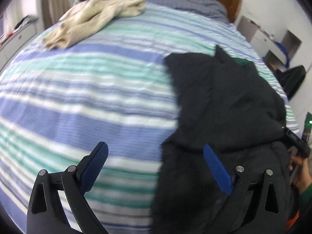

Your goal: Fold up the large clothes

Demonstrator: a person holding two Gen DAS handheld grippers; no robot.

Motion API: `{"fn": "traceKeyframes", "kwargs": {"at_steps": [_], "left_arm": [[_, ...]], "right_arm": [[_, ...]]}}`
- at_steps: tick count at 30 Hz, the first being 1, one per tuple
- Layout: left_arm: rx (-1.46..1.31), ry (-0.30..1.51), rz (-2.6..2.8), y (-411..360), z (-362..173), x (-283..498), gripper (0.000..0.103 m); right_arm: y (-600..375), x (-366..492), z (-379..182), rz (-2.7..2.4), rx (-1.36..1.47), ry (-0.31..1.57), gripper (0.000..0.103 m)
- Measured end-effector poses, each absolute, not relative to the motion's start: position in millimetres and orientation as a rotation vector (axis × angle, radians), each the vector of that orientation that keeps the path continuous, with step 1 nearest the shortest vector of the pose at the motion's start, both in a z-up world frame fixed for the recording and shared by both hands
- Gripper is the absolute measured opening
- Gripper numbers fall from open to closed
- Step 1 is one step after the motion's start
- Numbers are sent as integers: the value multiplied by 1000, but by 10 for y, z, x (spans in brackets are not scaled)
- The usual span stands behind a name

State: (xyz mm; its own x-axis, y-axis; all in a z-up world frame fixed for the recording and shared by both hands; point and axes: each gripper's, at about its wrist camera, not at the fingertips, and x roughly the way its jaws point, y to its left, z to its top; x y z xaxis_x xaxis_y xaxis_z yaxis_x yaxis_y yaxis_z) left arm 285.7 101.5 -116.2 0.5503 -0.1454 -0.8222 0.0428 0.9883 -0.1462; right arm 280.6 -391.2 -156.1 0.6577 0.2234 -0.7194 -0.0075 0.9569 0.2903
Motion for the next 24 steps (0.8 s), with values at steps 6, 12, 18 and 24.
{"fn": "traceKeyframes", "kwargs": {"at_steps": [6, 12, 18, 24], "left_arm": [[99, 1064, 32, 771, -1625, 3220, 93], [-32, 1048, 83, 1014, -1539, 3105, 94], [-98, 1045, 96, 1195, -1375, 2848, 93], [-24, 947, 82, 1388, -731, 2311, 97]], "right_arm": [[-3916, 2803, -1562, 134, 275, 846, 61], [-3910, 2818, -1570, 133, 272, 843, 61], [-3916, 2820, -1569, 129, 268, 842, 61], [-3863, 2819, -1546, 113, 233, 846, 61]]}}
